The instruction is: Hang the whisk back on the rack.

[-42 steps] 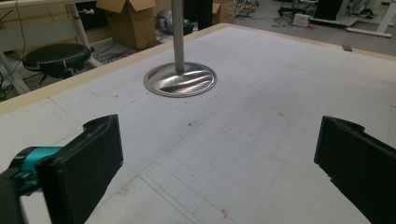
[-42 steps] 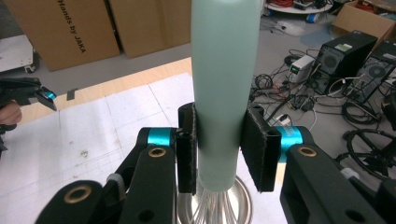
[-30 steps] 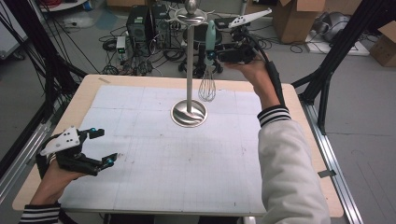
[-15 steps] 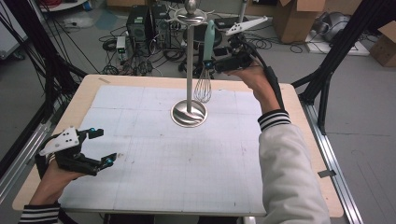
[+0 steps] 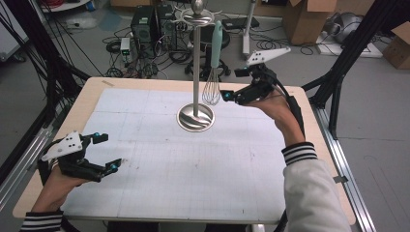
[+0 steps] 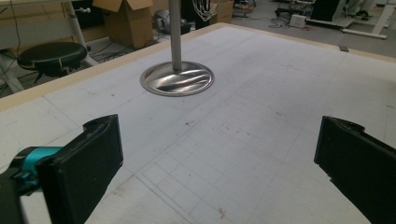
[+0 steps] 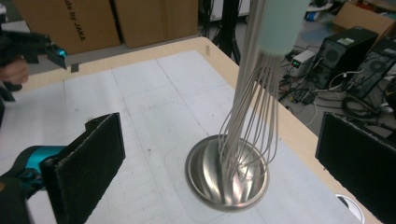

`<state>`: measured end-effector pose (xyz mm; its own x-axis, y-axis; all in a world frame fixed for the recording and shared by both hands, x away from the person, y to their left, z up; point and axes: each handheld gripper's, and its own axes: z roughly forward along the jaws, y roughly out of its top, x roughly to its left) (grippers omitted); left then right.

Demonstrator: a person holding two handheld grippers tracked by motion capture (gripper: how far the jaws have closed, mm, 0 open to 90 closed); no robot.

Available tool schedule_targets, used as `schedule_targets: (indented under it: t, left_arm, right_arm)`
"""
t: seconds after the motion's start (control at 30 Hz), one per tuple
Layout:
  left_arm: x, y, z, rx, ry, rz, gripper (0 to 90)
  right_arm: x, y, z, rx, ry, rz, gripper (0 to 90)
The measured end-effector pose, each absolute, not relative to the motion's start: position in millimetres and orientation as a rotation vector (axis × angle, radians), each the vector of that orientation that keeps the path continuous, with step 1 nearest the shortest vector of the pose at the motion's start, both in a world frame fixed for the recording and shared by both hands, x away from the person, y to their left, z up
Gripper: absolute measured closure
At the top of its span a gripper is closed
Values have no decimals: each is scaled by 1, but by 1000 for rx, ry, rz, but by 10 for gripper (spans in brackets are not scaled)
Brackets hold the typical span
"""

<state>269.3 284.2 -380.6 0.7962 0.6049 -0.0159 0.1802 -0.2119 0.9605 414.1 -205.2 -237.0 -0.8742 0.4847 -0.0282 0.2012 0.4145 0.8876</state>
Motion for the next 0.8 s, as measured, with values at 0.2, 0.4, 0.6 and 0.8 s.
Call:
schedule_targets:
  t: [0.2,0.4,0.6,0.8]
  left_arm:
    - [269,285,-381,1773,611,432,17]
    - [268,284,-381,1776,607,433,17]
    - [268,284,-382,1770,610,429,17]
    - [267,283,-384,1775,602,425,17]
  right_arm:
    - [383,-210,-260,559,2380,1475,1]
    - [352,-226,-290,553,2349,1518,1]
    - [324,-249,-314,587,2266,1552,1]
    - [302,-274,-340,652,2184,1594,1]
